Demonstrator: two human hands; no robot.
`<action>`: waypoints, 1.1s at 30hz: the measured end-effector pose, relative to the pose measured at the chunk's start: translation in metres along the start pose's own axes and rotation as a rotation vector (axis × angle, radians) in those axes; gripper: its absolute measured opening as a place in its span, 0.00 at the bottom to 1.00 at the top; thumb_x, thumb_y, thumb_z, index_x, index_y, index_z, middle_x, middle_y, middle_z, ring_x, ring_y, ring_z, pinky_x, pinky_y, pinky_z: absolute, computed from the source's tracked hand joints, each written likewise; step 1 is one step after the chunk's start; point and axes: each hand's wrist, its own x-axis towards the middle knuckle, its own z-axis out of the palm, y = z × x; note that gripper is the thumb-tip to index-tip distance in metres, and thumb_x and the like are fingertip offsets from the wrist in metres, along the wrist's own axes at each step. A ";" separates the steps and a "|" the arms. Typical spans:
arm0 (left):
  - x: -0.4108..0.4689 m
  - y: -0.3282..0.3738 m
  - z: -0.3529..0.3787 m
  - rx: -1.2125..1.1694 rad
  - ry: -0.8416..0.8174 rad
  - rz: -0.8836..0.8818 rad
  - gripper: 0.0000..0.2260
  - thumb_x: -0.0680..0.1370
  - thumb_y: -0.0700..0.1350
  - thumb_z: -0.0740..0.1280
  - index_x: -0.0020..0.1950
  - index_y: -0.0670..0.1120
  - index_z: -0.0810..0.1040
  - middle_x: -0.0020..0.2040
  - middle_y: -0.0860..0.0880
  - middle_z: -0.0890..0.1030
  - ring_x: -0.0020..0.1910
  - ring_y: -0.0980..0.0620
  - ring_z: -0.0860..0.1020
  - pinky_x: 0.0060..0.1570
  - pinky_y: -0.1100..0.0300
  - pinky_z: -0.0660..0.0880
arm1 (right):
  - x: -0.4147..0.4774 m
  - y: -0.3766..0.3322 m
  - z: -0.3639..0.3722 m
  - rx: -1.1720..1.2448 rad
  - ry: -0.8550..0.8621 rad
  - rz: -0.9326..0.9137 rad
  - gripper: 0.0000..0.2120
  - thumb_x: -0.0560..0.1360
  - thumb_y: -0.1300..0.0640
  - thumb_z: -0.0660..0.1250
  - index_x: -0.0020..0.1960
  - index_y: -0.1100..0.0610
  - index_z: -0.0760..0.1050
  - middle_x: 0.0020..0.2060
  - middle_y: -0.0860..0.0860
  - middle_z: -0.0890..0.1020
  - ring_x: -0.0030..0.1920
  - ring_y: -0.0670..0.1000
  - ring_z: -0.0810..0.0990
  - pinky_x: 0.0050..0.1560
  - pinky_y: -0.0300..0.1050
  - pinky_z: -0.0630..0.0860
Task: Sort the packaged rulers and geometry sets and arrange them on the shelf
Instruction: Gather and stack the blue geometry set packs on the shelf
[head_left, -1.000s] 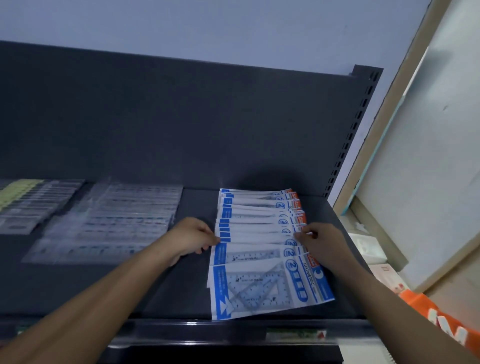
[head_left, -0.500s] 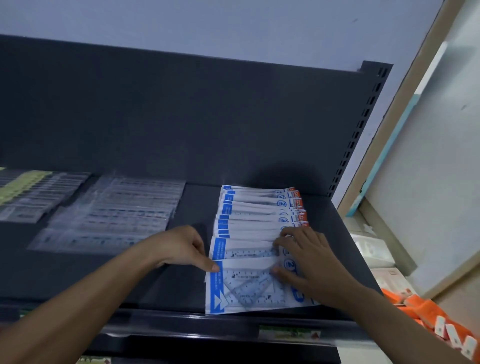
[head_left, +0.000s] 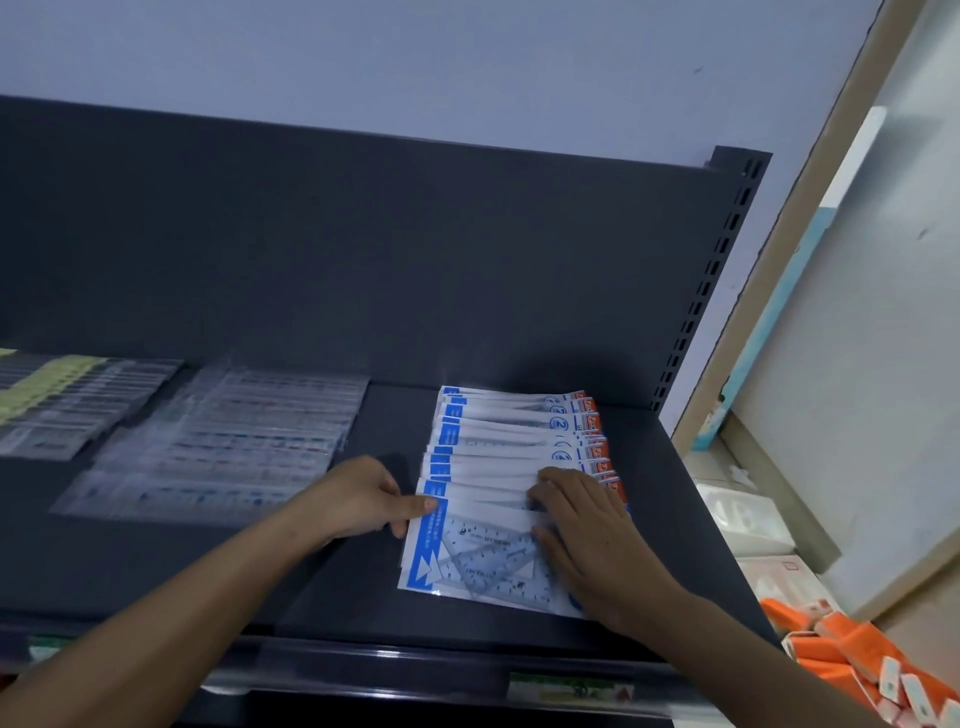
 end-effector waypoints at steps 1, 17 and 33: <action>0.001 0.001 -0.001 0.056 0.020 -0.008 0.21 0.72 0.62 0.67 0.29 0.47 0.77 0.24 0.56 0.76 0.30 0.58 0.73 0.35 0.65 0.68 | 0.003 -0.001 -0.004 -0.007 0.005 0.010 0.18 0.79 0.46 0.51 0.61 0.53 0.71 0.62 0.51 0.74 0.63 0.49 0.68 0.64 0.43 0.61; 0.058 0.012 0.032 0.575 0.179 0.416 0.59 0.56 0.73 0.19 0.76 0.44 0.55 0.78 0.47 0.52 0.77 0.54 0.48 0.74 0.59 0.42 | 0.070 0.014 0.001 -0.043 -0.441 0.378 0.40 0.71 0.28 0.39 0.77 0.48 0.42 0.77 0.49 0.43 0.76 0.55 0.44 0.74 0.54 0.46; 0.099 0.034 0.027 -0.071 0.147 0.152 0.26 0.81 0.48 0.56 0.76 0.42 0.54 0.77 0.45 0.55 0.76 0.48 0.50 0.75 0.56 0.45 | 0.091 0.037 0.024 0.128 -0.233 0.537 0.48 0.68 0.28 0.39 0.75 0.62 0.55 0.74 0.57 0.59 0.75 0.53 0.55 0.75 0.49 0.50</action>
